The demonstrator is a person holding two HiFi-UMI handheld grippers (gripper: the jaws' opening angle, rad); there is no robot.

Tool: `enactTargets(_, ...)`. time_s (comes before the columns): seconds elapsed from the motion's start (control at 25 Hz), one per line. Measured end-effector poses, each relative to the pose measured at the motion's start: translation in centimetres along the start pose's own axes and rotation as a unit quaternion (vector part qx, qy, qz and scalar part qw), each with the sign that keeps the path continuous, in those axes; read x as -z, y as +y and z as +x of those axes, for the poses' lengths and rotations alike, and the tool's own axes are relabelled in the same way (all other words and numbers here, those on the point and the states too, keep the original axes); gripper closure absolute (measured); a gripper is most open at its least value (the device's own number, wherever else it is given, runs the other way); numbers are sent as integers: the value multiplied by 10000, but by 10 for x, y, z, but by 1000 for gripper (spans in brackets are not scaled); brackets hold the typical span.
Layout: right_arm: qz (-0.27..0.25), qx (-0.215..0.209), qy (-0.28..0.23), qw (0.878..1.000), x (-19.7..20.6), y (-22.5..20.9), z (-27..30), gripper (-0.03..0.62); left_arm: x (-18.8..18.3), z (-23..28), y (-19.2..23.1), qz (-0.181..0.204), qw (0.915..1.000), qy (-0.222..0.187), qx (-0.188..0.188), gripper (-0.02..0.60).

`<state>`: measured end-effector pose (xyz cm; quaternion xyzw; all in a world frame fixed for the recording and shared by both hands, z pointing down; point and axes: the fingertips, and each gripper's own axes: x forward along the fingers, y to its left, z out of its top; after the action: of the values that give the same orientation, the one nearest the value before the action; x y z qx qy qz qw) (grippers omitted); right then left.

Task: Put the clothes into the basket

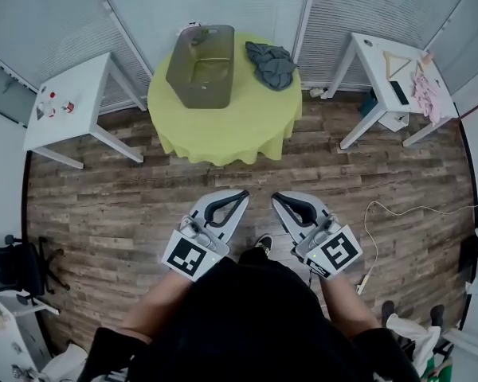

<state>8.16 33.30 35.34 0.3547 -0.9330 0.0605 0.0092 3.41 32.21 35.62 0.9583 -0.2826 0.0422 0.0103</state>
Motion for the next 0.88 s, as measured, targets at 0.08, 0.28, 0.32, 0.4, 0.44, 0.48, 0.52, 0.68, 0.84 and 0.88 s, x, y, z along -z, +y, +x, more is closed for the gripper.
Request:
enactTargets(0.08, 20, -5, 1, 10000, 2, -11, -4, 568, 2, 10, 0, -16, 10000, 26, -44, 572)
enactTargets(0.28, 156, 107, 56, 9998, 5, -34, -12, 568, 6, 28, 2, -228, 9997, 50, -77, 572)
enactTargets(0.32, 160, 128, 64, 9998, 5, -40, -12, 568, 6, 32, 4, -226, 9997, 55, -73, 572)
enactTargets(0.4, 174, 157, 76, 9997, 5, -50, -10, 568, 5, 40, 9, -201, 9998, 51, -76, 572)
enactTargets(0.44, 183, 171, 87, 9996, 5, -55, -8, 568, 5, 43, 13, -195, 9998, 45, -79, 572)
enactTargets(0.48, 190, 185, 100, 9996, 6, -59, -6, 568, 5, 47, 16, -191, 9998, 38, -83, 572)
enactTargets(0.52, 190, 197, 112, 9996, 6, -64, -2, 568, 5, 50, 21, -190, 9998, 29, -86, 572)
enactTargets(0.68, 147, 233, 161, 9995, 6, -82, 16, 568, 7, 66, 45, -177, 9998, -47, -104, 572)
enactTargets(0.84, 148, 342, 233, 9990, 5, -106, 39, 568, 5, 86, 77, -168, 9997, -151, -107, 572)
enactTargets(0.88, 148, 375, 256, 9989, 4, -113, 47, 568, 4, 92, 87, -163, 9997, -172, -94, 572)
